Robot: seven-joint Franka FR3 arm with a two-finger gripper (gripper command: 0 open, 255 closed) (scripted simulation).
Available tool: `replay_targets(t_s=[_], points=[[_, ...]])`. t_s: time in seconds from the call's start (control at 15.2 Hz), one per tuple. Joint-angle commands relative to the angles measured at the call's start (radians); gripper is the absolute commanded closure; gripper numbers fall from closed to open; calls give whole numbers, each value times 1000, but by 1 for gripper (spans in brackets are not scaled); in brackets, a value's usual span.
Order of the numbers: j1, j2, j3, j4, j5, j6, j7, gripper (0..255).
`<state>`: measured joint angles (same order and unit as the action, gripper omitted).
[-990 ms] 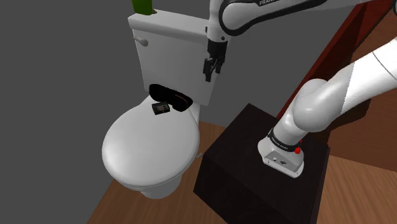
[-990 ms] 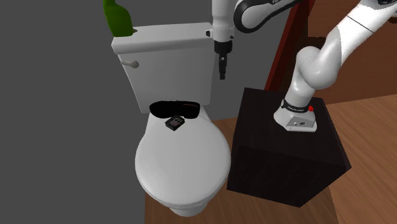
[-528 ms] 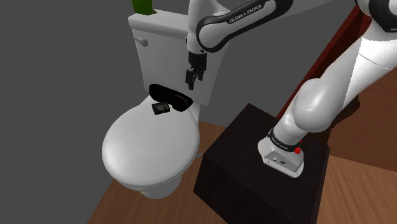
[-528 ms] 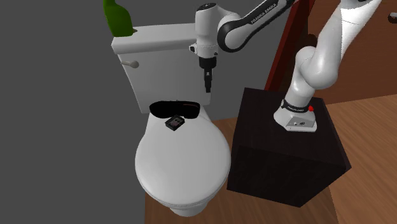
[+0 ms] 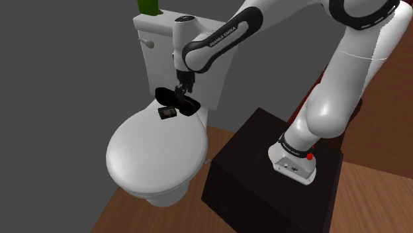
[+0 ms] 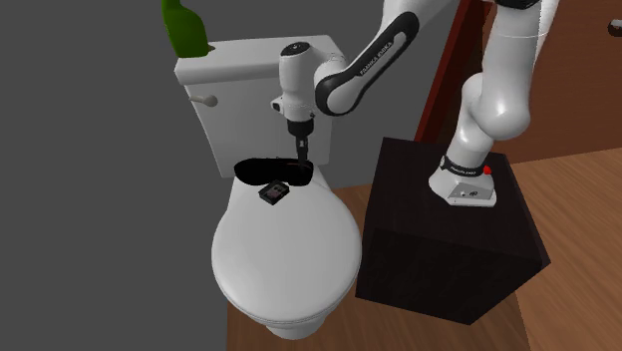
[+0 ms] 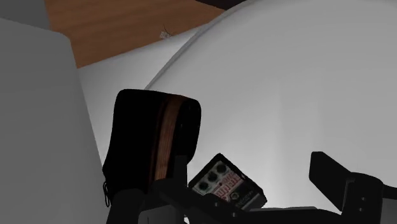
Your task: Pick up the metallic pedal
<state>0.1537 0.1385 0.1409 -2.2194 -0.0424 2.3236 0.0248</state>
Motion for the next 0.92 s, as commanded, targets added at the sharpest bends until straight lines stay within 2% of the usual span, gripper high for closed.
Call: replay_targets(t_s=[0.0, 0.59, 0.86], points=[[15, 83, 6, 60, -28, 28, 15, 0], [101, 416, -1, 358, -141, 82, 50, 0], [109, 460, -8, 376, -151, 110, 55, 0]])
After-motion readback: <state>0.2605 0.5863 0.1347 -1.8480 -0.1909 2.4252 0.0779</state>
